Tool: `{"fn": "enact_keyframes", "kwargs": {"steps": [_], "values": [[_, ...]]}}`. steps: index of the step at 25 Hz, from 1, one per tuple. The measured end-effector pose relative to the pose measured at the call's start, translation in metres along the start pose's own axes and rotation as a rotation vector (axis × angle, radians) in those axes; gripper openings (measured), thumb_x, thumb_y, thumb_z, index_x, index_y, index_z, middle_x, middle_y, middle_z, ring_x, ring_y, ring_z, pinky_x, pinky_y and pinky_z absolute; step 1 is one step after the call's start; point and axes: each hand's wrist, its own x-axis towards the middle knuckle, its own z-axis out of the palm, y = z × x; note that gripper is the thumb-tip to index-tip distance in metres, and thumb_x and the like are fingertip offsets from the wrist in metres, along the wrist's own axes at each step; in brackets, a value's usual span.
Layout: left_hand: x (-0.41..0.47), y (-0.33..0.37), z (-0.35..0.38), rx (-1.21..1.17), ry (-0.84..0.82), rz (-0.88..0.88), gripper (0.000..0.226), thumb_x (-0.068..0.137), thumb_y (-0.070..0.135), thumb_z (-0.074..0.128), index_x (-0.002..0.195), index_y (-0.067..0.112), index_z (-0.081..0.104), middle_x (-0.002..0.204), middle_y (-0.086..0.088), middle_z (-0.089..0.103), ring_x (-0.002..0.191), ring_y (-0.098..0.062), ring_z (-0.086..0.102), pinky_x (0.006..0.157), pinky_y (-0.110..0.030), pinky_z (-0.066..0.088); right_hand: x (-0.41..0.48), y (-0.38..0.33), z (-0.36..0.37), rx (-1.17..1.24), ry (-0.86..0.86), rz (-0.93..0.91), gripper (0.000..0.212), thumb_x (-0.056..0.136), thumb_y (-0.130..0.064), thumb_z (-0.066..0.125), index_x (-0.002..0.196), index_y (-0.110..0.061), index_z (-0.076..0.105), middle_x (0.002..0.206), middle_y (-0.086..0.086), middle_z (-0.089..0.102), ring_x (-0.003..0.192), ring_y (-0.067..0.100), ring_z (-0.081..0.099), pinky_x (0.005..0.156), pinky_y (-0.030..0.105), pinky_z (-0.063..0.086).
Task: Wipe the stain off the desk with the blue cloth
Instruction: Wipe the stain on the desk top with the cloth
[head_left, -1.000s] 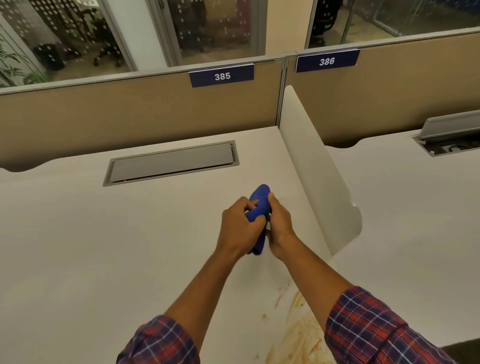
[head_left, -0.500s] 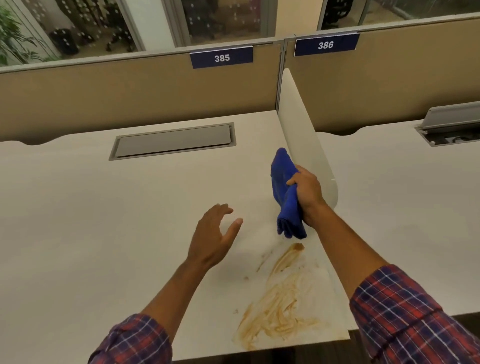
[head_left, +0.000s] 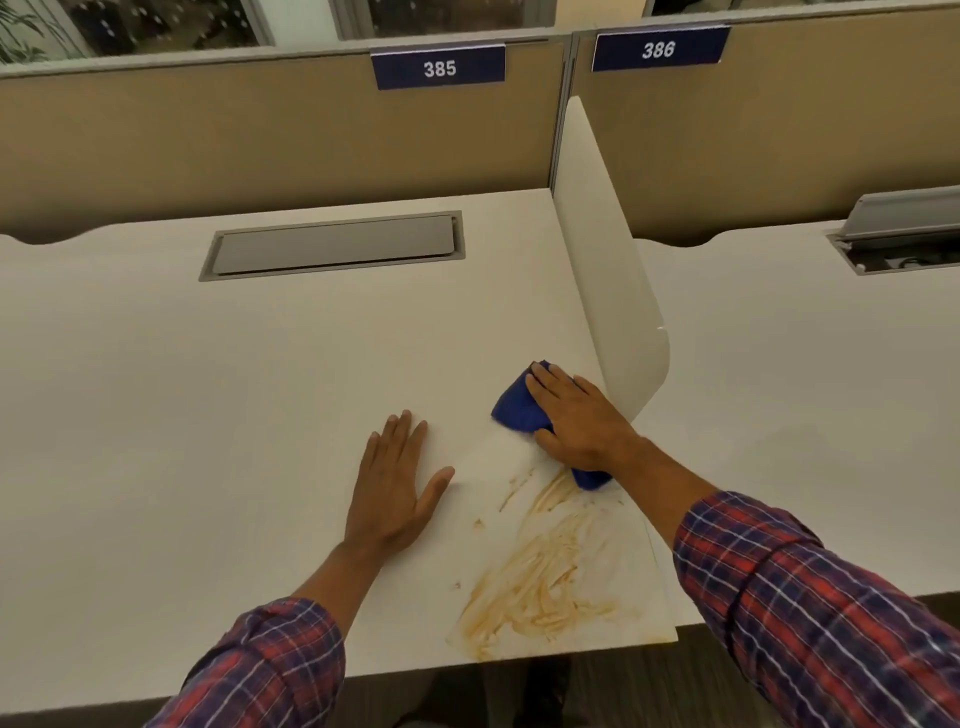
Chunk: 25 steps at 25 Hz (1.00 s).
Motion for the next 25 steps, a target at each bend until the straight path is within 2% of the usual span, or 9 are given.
{"fn": "enact_keyframes", "kwargs": {"steps": [4, 9, 14, 20, 23, 25], "values": [[0.0, 0.002, 0.002, 0.047, 0.022, 0.024, 0.087, 0.102, 0.075, 0.014, 0.168, 0.019, 0.016, 0.178, -0.002, 0.005, 0.165, -0.017, -0.003, 0.133, -0.04, -0.003, -0.002, 0.002, 0.006, -0.032, 0.025, -0.041, 0.083, 0.103, -0.055, 0.036, 0.165, -0.011, 0.003, 0.175, 0.006, -0.002, 0.161, 0.022, -0.003, 0.129, 0.038, 0.002], [0.0, 0.002, 0.004, 0.046, 0.036, 0.019, 0.086, 0.103, 0.073, 0.015, 0.168, 0.018, 0.017, 0.178, -0.001, 0.007, 0.164, -0.015, -0.002, 0.133, -0.038, -0.003, -0.013, 0.001, 0.009, 0.107, 0.07, -0.041, 0.085, 0.101, -0.052, 0.041, 0.165, -0.012, 0.002, 0.174, 0.003, -0.004, 0.16, 0.019, -0.004, 0.129, 0.036, 0.0], [0.001, 0.002, 0.007, 0.05, 0.054, 0.014, 0.083, 0.104, 0.071, 0.017, 0.167, 0.017, 0.022, 0.177, -0.003, 0.012, 0.165, -0.018, 0.004, 0.134, -0.041, 0.002, -0.013, 0.007, 0.019, -0.028, 0.069, -0.076, 0.072, 0.107, -0.051, 0.027, 0.165, -0.013, 0.009, 0.175, 0.005, 0.005, 0.161, 0.022, 0.002, 0.13, 0.042, 0.006], [0.001, -0.004, 0.013, 0.058, 0.077, 0.016, 0.079, 0.105, 0.069, 0.016, 0.167, 0.02, 0.022, 0.178, -0.001, 0.013, 0.165, -0.017, 0.005, 0.134, -0.043, 0.007, 0.008, 0.011, 0.017, 0.03, 0.082, -0.135, 0.071, 0.108, -0.046, 0.036, 0.164, -0.011, 0.013, 0.174, 0.008, 0.009, 0.161, 0.025, 0.006, 0.13, 0.043, 0.009], [0.002, -0.004, 0.012, 0.064, 0.067, 0.017, 0.079, 0.106, 0.068, 0.018, 0.167, 0.019, 0.022, 0.177, -0.001, 0.013, 0.165, -0.017, 0.005, 0.134, -0.044, 0.007, -0.024, 0.015, 0.029, 0.02, 0.113, -0.147, 0.068, 0.107, -0.041, 0.033, 0.165, -0.012, 0.012, 0.174, 0.006, 0.008, 0.161, 0.023, 0.006, 0.13, 0.037, 0.003], [0.002, -0.002, 0.01, 0.067, 0.07, 0.008, 0.079, 0.105, 0.068, 0.018, 0.167, 0.019, 0.023, 0.177, -0.001, 0.013, 0.165, -0.017, 0.006, 0.134, -0.043, 0.007, -0.055, 0.017, 0.041, 0.001, 0.12, -0.156, 0.068, 0.104, -0.041, 0.028, 0.165, -0.012, 0.013, 0.174, 0.006, 0.008, 0.161, 0.022, 0.006, 0.13, 0.038, 0.004]]}}
